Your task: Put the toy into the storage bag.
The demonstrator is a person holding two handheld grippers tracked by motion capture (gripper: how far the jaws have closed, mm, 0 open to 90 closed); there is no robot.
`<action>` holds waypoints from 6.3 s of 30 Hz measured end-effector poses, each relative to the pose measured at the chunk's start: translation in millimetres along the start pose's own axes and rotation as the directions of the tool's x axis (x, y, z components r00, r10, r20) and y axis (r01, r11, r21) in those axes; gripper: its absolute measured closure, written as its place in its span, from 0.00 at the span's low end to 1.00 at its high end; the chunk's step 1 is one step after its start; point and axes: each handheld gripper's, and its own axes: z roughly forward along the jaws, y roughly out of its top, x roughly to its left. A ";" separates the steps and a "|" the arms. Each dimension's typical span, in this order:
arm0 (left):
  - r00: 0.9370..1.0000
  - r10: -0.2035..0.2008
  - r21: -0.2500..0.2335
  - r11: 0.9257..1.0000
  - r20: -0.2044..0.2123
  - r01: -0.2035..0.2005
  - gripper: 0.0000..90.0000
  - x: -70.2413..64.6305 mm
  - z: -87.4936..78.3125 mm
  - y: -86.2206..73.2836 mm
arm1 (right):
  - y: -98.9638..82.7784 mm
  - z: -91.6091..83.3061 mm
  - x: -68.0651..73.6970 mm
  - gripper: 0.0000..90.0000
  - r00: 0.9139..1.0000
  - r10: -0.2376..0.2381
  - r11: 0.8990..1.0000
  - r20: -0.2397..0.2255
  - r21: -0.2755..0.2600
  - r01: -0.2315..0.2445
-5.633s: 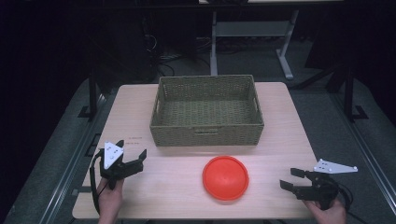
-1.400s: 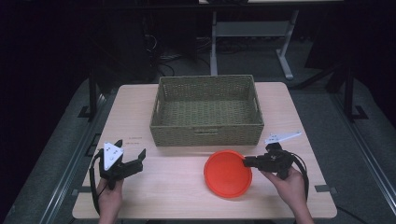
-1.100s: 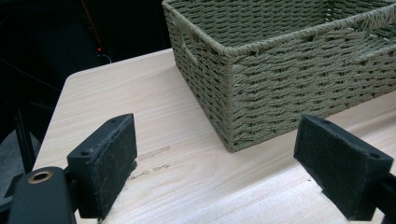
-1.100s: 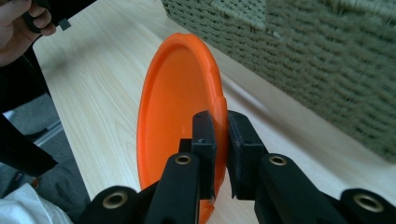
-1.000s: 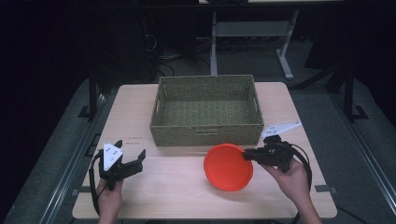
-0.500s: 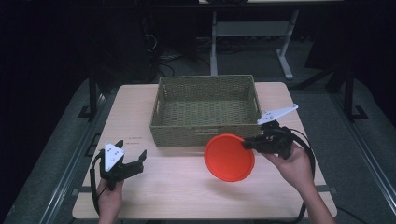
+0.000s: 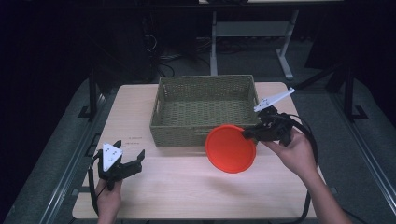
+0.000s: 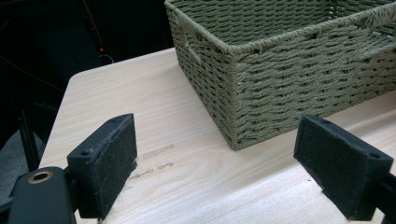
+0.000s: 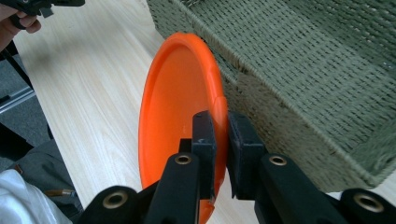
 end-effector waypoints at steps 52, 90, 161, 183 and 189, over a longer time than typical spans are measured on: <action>1.000 -0.013 -0.007 1.000 -0.011 0.013 0.14 3.4 -0.1 0.2 | 76.6 -24.2 -31.4 0.91 0.999 0.022 1.000 0.044 0.014 -0.022; 1.000 -0.014 -0.015 1.000 -0.005 0.014 0.14 3.5 -0.7 0.6 | 127.3 0.1 -70.5 0.91 0.981 0.115 0.992 0.154 0.029 -0.121; 1.000 -0.021 -0.018 1.000 -0.009 0.021 0.14 4.2 -1.6 1.1 | 88.1 95.8 -118.8 0.90 0.938 0.286 0.947 0.198 0.091 -0.308; 1.000 -0.020 -0.020 1.000 -0.008 0.020 0.14 4.1 -1.9 1.3 | 69.1 116.8 -129.1 0.84 0.918 0.323 0.921 0.230 0.147 -0.361; 1.000 -0.019 -0.022 1.000 -0.010 0.019 0.14 2.9 -2.2 1.3 | 64.5 107.8 -133.2 0.80 0.911 0.348 0.917 0.222 0.121 -0.380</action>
